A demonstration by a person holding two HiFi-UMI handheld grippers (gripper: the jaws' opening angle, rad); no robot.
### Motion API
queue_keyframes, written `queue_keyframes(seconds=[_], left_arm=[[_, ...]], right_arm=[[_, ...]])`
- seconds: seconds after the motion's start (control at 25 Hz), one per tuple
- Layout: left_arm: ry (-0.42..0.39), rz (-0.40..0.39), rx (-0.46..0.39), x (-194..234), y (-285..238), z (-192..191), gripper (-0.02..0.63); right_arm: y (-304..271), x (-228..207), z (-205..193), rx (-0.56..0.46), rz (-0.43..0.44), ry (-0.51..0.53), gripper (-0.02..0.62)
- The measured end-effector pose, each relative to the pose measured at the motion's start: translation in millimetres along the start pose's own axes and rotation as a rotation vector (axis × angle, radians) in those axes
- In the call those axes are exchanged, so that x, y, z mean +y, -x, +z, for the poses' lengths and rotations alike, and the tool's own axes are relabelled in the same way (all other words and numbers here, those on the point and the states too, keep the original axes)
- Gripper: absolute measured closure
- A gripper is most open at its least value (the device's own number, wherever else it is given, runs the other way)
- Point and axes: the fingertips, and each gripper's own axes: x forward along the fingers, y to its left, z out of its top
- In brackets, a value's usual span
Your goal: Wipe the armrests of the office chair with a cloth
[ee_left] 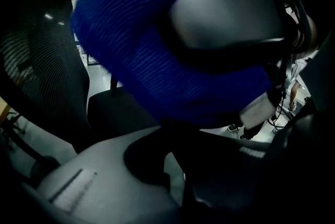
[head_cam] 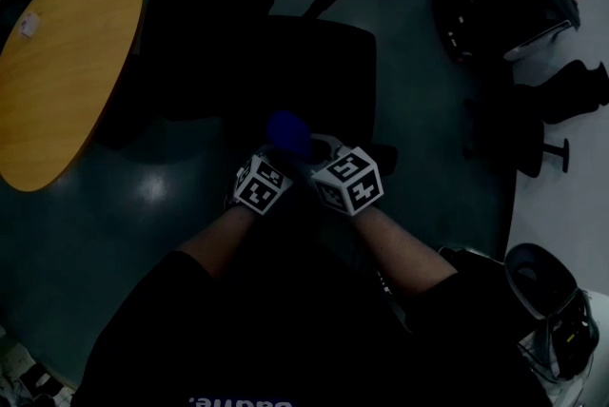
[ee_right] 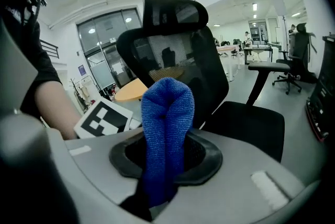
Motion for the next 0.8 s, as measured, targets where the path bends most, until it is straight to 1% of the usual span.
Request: queue_keyframes(seconds=[0.12,0.24,0.56,0.68,0.8], left_arm=[[-0.004,0.012,0.022,6.8,3.8,-2.7,0.589],[-0.015,0.021,0.032,11.5,4.1,-0.1,0.589],[-0.063,0.025,0.088,16.7,1.8,5.0,0.589],[-0.067,0.018,0.093,14.0,-0.2,8.2,0.589],[-0.086,0.004,0.105,9.8,-4.0,10.8,0.589]], right_arm=[[28.5,-4.5,1.4,-0.058,-0.024,-0.027,0.483],[62.1,-27.7,-8.5,-0.086,-0.097,-0.045,0.485],[168.9,-112.8,-70.4,-0.119,-0.350,-0.178,0.483],[199.1,-135.2,-100.5,-0.106,-0.434,-0.220,0.483],[213.3,-148.1,-125.6,-0.084,-0.491,-0.255,0.483]])
